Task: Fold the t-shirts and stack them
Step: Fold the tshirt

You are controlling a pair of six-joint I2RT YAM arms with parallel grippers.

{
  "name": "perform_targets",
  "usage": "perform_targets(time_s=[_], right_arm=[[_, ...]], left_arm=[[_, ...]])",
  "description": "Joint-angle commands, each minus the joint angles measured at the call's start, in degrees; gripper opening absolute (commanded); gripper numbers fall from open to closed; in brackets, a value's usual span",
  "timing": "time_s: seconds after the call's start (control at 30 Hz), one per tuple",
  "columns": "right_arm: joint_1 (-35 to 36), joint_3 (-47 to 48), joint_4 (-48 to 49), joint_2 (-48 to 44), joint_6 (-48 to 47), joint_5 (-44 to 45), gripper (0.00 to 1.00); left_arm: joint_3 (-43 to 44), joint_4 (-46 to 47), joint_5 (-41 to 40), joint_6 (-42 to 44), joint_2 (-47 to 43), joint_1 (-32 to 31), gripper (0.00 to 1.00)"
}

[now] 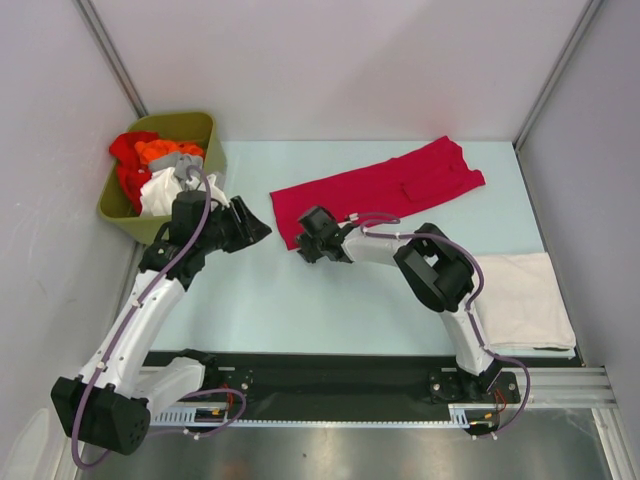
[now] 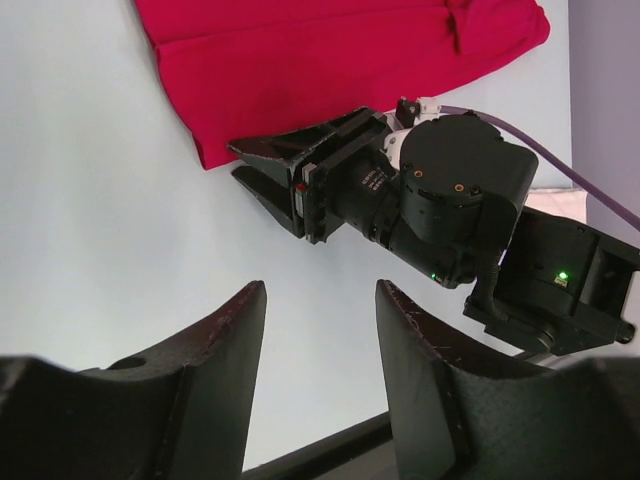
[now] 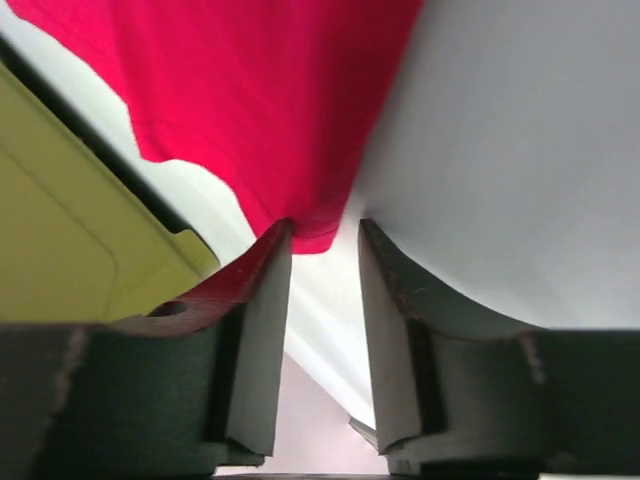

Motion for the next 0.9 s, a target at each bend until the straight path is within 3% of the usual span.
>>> perform_targets(time_s=[0.0,0.03,0.13,0.3,0.5,0.57,0.63,0.7,0.87], right_arm=[[0.37,-2.02,-6.88,1.88,1.07,3.21,0.37],[0.29,-2.81,-5.92,1.44,0.90,3.30,0.30],[-0.15,-5.71,-4.34,0.91,-0.95,3.65,0.22],[-1.03,-7.04,-2.74,0.56,-3.67,3.39,0.40],[-1.38,-3.87,-3.36,2.84,-3.94,2.34,0.39],[-1.47,-3.35,-3.36,3.37,-4.03,1.72,0.29],[-1.47,-3.34,-3.27,3.81,-5.08,0.67,0.11],[-1.82,-3.78,-3.18,3.73,-6.13,-0.04,0.00],[-2.79,-7.02,-4.15,0.04,-15.77,-3.02,0.00]], left_arm=[[0.06,0.25,1.07,2.33,-1.24,0.90,0.54],[0.23,0.16,1.07,2.51,-1.24,0.99,0.54],[0.41,0.16,1.16,2.78,-1.24,0.99,0.56],[0.41,0.16,2.48,2.16,-1.77,0.90,0.56],[-0.47,0.07,2.65,1.90,-2.65,1.08,0.56],[-0.47,-0.28,2.48,1.81,-2.91,1.08,0.56],[-0.03,-0.89,2.13,2.07,-2.91,1.08,0.56],[0.32,-1.16,2.04,2.34,-2.82,1.17,0.56],[1.38,-1.16,2.91,3.04,-2.04,1.34,0.63]])
